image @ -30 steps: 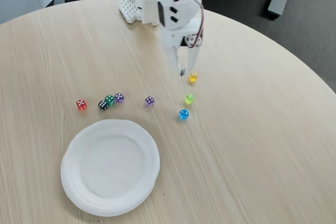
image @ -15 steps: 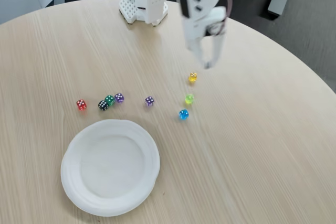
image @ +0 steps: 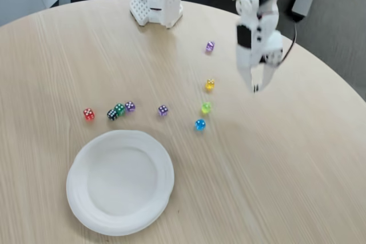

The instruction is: Pick a purple dice and put it in the plate.

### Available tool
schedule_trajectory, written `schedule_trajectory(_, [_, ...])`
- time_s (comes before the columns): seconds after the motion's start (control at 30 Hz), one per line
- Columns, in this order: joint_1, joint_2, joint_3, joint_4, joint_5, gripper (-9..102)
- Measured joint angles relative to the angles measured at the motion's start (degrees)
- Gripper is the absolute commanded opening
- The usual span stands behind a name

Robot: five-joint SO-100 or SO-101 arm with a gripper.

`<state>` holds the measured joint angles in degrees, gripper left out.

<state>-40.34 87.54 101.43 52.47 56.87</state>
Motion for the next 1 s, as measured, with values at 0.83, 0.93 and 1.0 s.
schedule_trajectory(0.83, [6.59, -6.94, -5.45, 21.18, 2.99, 0])
schedule_trajectory(0.93, [12.04, -6.94, -5.45, 24.70, 0.79, 0])
schedule_trajectory(1.0, [14.68, -6.94, -5.45, 26.89, -0.79, 0])
